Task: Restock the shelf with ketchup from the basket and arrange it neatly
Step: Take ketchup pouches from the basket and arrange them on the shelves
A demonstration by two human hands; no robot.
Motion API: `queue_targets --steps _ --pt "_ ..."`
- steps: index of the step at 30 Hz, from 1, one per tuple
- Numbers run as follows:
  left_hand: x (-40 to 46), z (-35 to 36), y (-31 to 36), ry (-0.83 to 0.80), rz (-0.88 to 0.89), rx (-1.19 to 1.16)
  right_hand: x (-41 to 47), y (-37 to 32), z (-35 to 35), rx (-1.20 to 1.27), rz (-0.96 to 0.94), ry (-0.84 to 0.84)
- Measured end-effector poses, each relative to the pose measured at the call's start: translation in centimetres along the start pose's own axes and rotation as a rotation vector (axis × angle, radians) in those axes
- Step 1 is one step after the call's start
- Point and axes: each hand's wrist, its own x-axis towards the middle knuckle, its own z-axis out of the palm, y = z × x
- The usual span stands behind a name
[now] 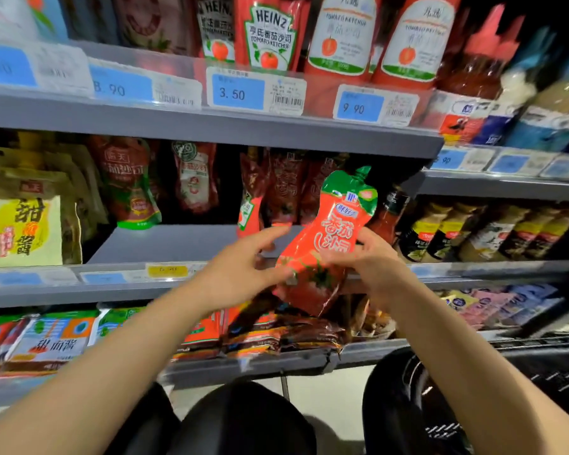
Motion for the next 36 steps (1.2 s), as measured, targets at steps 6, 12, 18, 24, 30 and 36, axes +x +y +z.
queue_targets --steps 6,12,18,24,30,36 --pt "-0.3 -5.6 -8.5 0.09 -0.031 0.542 7.1 -0.4 -0.6 0.214 0.008 0.206" --pt "-0.4 -3.4 -13.4 0.047 0.134 0.998 14.2 2.1 -1.2 -0.135 -0.141 0.443" --pt "-0.2 -3.1 -13.7 0.145 0.181 1.022 16.6 3.5 -1.7 -0.319 -0.204 0.43" --pt "-0.3 -3.1 -13.4 0.155 0.189 0.995 16.4 4.6 -1.9 -0.576 -0.123 0.45" --pt "-0.5 -3.0 -10.5 0.081 0.016 0.82 8.6 3.1 -2.4 -0.499 -0.144 0.38" --pt "-1.8 1.7 0.9 0.088 0.296 0.417 -5.5 3.0 -5.4 -0.333 -0.22 0.181"
